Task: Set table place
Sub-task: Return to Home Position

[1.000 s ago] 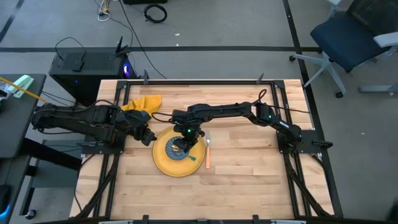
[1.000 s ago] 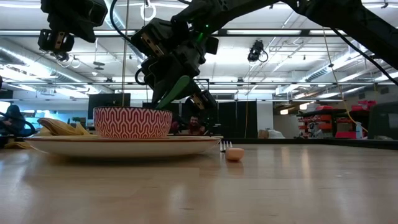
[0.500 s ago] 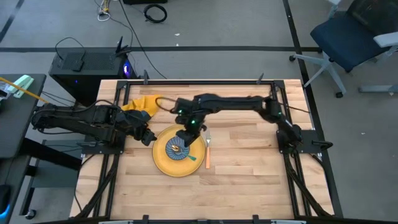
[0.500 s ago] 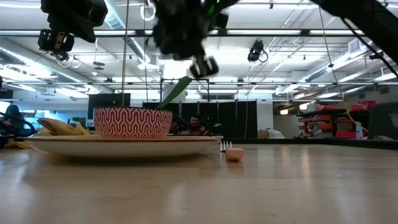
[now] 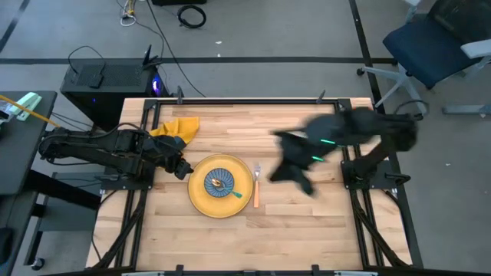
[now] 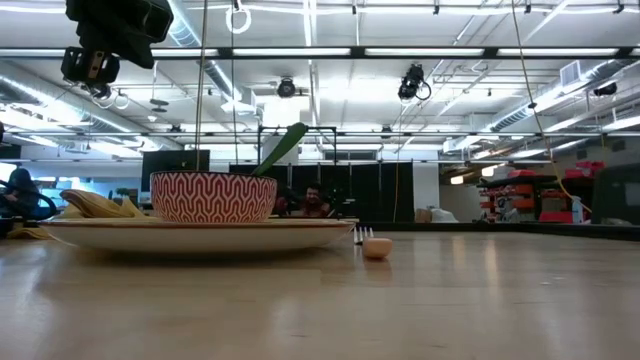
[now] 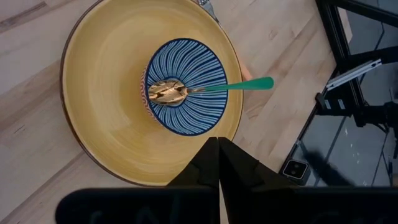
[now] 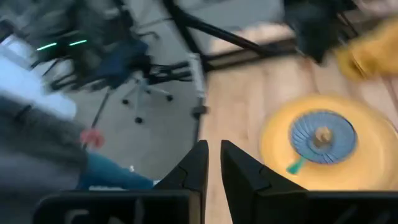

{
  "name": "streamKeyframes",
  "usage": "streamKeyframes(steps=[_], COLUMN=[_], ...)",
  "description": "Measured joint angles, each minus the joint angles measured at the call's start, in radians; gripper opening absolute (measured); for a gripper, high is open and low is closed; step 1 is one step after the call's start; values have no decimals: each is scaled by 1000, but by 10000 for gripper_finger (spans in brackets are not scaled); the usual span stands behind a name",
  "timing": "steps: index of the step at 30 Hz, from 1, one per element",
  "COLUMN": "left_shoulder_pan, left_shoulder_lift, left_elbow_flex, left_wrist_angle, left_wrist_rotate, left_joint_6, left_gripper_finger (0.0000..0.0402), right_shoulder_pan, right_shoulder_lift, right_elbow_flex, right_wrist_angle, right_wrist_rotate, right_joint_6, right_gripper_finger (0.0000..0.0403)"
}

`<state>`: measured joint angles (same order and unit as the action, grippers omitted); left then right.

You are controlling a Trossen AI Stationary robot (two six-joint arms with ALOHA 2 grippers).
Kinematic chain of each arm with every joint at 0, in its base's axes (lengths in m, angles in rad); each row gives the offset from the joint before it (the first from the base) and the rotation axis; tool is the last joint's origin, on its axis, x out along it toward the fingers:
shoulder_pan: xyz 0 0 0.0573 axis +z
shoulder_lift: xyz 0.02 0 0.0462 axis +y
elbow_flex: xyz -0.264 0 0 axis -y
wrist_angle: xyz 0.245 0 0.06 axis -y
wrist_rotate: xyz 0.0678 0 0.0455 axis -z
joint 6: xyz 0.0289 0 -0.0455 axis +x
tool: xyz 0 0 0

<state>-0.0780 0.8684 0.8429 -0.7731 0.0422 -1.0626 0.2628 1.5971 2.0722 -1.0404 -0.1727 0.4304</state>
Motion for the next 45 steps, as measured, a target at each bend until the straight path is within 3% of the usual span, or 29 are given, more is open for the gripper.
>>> streamKeyframes(steps=[5,8,11,14,16,20,23,26,29,35,39,42,45], left_shoulder_pan=[0,0,0,0,0,0,0,0,0,2,3,13,16], left_shoulder_lift=[0,0,0,0,0,0,0,0,0,0,2,2,-7], left_elbow_flex=[0,0,0,0,0,0,0,0,0,0,0,0,0], left_wrist_angle=[0,0,0,0,0,0,0,0,5,16,40,89,307], left_wrist_rotate=[0,0,0,0,0,0,0,0,0,-20,-77,-146,-174], left_joint_6=[0,0,0,0,0,0,0,0,0,0,7,88,244], left_gripper_finger=[9,9,9,9,9,9,9,9,9,9,9,9,9], right_shoulder_pan=[309,509,633,701,724,719,658,545,377,-2,-197,-283,-317], right_shoulder_lift=[-134,-150,-150,-155,-168,-215,-239,-276,-358,-551,-690,-793,-892], right_elbow_flex=[-4,-26,-91,-234,-367,-671,-879,-1017,-1075,-1065,-1065,-1065,-1065], right_wrist_angle=[-41,-32,-10,111,281,848,1292,1545,1585,1558,1538,1491,1409], right_wrist_rotate=[229,502,734,844,840,693,437,220,44,-274,-330,-385,-415], right_joint_6=[-17,53,168,271,299,221,114,25,-18,-2,94,116,112], right_gripper_finger=[50,50,50,50,50,50,50,50,50,50,50,50,50])
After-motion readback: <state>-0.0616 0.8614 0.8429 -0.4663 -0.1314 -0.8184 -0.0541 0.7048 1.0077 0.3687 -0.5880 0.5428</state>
